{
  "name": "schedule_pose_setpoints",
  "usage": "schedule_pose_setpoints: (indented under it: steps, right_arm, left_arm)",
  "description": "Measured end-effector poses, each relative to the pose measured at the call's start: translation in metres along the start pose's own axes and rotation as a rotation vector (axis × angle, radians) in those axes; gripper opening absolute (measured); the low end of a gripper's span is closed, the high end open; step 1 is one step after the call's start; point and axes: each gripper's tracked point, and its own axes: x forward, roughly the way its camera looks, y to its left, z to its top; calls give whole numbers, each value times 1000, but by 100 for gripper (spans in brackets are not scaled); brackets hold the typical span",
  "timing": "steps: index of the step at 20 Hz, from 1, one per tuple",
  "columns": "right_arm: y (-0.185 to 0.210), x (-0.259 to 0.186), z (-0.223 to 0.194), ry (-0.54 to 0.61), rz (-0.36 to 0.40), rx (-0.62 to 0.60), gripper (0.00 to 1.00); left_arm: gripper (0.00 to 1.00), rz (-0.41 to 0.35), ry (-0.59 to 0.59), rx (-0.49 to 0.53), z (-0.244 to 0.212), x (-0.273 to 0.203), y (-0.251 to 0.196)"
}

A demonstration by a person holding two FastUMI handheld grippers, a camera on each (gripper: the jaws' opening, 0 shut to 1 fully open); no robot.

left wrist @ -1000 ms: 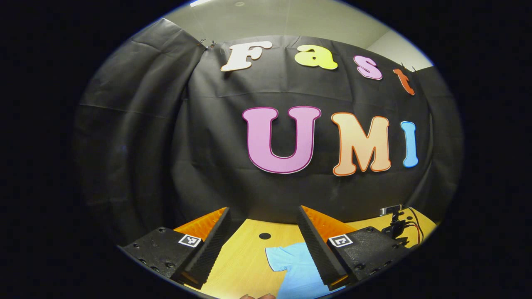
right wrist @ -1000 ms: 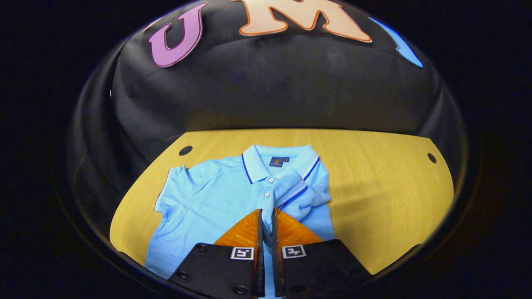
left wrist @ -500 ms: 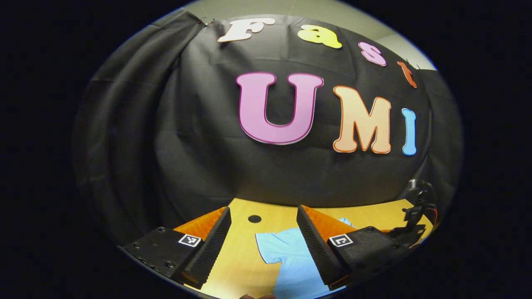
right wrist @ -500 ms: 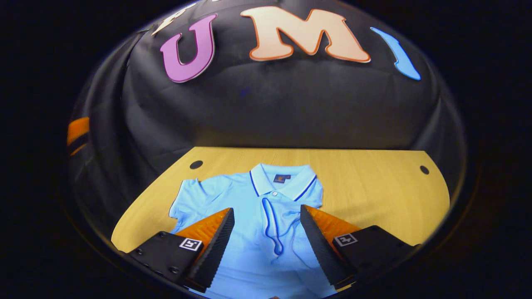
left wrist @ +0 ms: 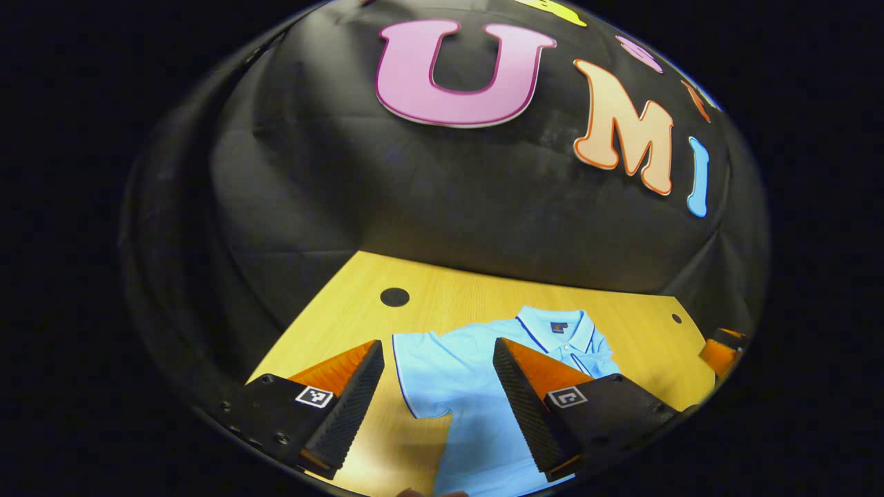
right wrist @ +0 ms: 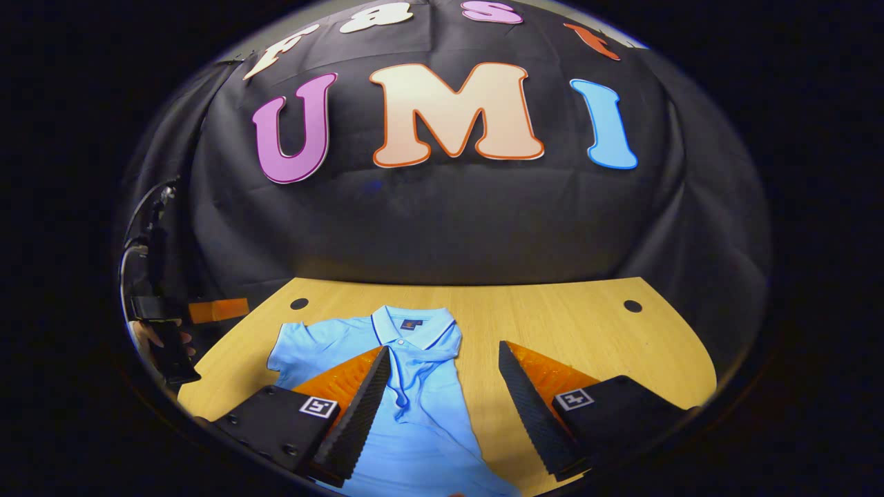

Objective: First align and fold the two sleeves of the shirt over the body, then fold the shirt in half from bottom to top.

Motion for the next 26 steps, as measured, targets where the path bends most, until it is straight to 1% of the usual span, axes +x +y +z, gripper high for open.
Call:
schedule_pose_setpoints:
  steps: [1, 3, 4, 5, 6, 7, 8, 9, 10, 11, 12, 13, 14, 15, 17, 18, 19, 20, 21, 22, 23, 25, 26]
  right_arm:
    - [-5, -7, 2, -2, -12, 6, 94]
    - [-14, -15, 2, -2, -33, 15, 94]
    - [-17, -18, 1, -2, -42, 19, 98]
    - [-21, -21, 1, -1, -49, 20, 94]
    - [-23, -23, 0, -1, -55, 22, 94]
    - [-25, -24, -1, 2, -59, 22, 98]
    - [-25, -24, -5, 6, -63, 20, 94]
    - [-26, -23, -8, 13, -68, 17, 94]
    - [-28, -24, -13, 21, -71, 16, 98]
    - [-29, -25, -14, 27, -72, 19, 94]
    - [-30, -25, -17, 32, -72, 21, 98]
    - [-30, -26, -18, 36, -69, 21, 94]
    - [-30, -26, -19, 36, -67, 19, 98]
    - [-32, -26, -18, 34, -66, 18, 98]
    - [-39, -27, -18, 27, -84, 21, 98]
    - [-42, -26, -18, 25, -91, 32, 98]
    - [-45, -27, -17, 25, -96, 47, 94]
    - [-48, -26, -18, 24, -103, 60, 98]
    - [-51, -26, -17, 24, -105, 71, 98]
    - [-53, -27, -17, 21, -107, 77, 98]
    - [-55, -28, -16, 16, -107, 77, 98]
    - [-56, -29, -14, 8, -102, 79, 98]
    - [-55, -29, -14, 6, -98, 84, 98]
  left_arm:
    - [96, 5, 16, 1, -6, 10, 1]
    - [96, 9, 60, 8, -23, 32, 4]
    - [96, 12, 84, 8, -33, 41, 5]
    - [95, 13, 111, 10, -43, 50, 6]
    - [94, 25, 137, 16, -54, 58, 11]
    - [94, 37, 159, 24, -62, 66, 14]
    - [99, 53, 175, 24, -69, 71, 19]
    - [94, 65, 181, 17, -73, 76, 22]
    - [93, 66, 192, 18, -78, 79, 22]
    - [90, 71, 205, 27, -82, 80, 23]
    - [88, 71, 218, 33, -87, 83, 22]
    - [84, 69, 233, 30, -92, 84, 20]
    - [82, 78, 248, 31, -98, 84, 21]
    - [77, 86, 229, 55, -94, 86, 23]
    - [72, 95, 239, 92, -97, 84, 24]
    - [70, 75, 230, 104, -97, 88, 20]
    - [64, 41, 228, 104, -99, 92, 13]
    - [43, 12, 224, 99, -100, 91, 7]
    - [23, 6, 218, 94, -96, 94, 5]
    - [14, 11, 216, 98, -96, 93, 6]
    - [0, 22, 225, 105, -95, 93, 6]
    - [0, 24, 258, 121, -96, 87, -3]
    - [0, 15, 250, 126, -92, 86, -11]
